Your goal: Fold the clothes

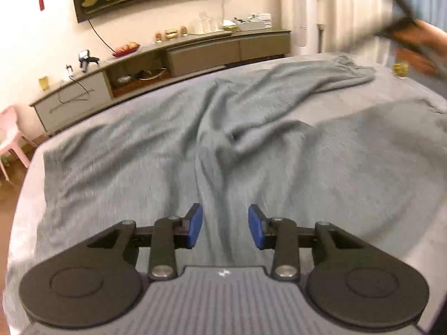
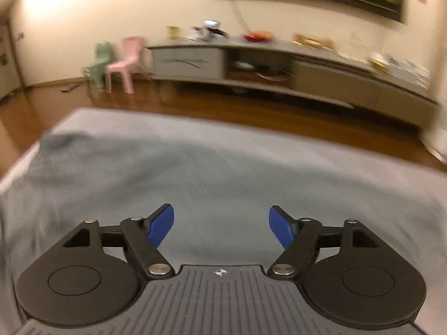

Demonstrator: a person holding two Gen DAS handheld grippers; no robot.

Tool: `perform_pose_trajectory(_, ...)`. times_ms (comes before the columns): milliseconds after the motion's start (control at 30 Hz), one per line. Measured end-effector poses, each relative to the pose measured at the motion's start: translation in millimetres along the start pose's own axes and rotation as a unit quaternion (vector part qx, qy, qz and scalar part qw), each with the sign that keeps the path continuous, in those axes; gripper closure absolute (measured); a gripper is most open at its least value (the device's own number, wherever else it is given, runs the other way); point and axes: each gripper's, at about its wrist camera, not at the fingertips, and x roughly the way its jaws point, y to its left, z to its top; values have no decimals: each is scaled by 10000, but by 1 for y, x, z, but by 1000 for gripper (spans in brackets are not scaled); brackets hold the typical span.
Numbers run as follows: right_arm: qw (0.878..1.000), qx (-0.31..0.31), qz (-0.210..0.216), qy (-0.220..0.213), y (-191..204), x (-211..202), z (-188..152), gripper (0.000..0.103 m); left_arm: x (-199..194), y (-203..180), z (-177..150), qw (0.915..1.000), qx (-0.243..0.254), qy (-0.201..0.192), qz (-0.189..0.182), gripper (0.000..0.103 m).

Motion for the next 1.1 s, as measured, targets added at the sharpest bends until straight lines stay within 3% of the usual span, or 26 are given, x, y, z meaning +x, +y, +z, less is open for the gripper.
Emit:
perform_pose_trajectory(67,9954,449,-826,188,-61,-47,-50,26,17,-2,19,10000,73,18,38,66)
perform_pose_trajectory(133,9793,1038,-1695,386,-125,-93,-106,26,41,-7,40,9997,215,125,86,65)
perform_pose_trajectory(167,9701,1379,-1934,489,-148,-108,-131,27,55,-9,47,9994,242,220,150,65)
perform_pose_trajectory(233,9574,1790,-2144,730,-179,-129,-173,28,81,-8,59,9985,168,448,282,65)
perform_pose_trajectory(300,9590,1849,-1961,877,-187,-129,-194,29,101,1,65,9966,-106,709,404,65)
perform_pose_trajectory(433,9706,1575,-1632,801,-184,-108,-196,34,117,23,68,9903,-721,977,680,63)
perform_pose_trajectory(500,9722,1141,-1953,613,-181,-86,-181,34,117,28,70,9875,-874,1012,830,63)
perform_pose_trajectory(600,9610,377,-2728,262,-183,-54,-163,34,109,37,69,9835,-1070,994,1067,68)
perform_pose_trajectory(700,9408,-234,-3379,147,-187,-28,-152,34,64,69,48,9775,-1450,771,1328,68)
perform_pose_trajectory(733,9380,-161,-3459,146,-188,-28,-147,34,49,80,41,9749,-1575,696,1414,67)
perform_pose_trajectory(833,9471,404,-3148,-473,-185,-65,-132,33,4,113,21,9654,-1950,470,1669,67)
perform_pose_trajectory(900,9583,658,-2670,-777,-177,-92,-132,33,-23,136,1,9564,-2253,411,1812,70)
perform_pose_trajectory(933,9680,741,-2284,-731,-172,-99,-137,33,-32,149,-16,9496,-2479,510,1848,70)
perform_pose_trajectory(1000,9840,855,-1522,-349,-164,-96,-149,34,-38,161,-44,9459,-2588,785,1792,70)
perform_pose_trajectory(1100,9910,751,-1087,220,-160,-82,-160,35,-32,162,-74,9437,-2479,1304,1757,71)
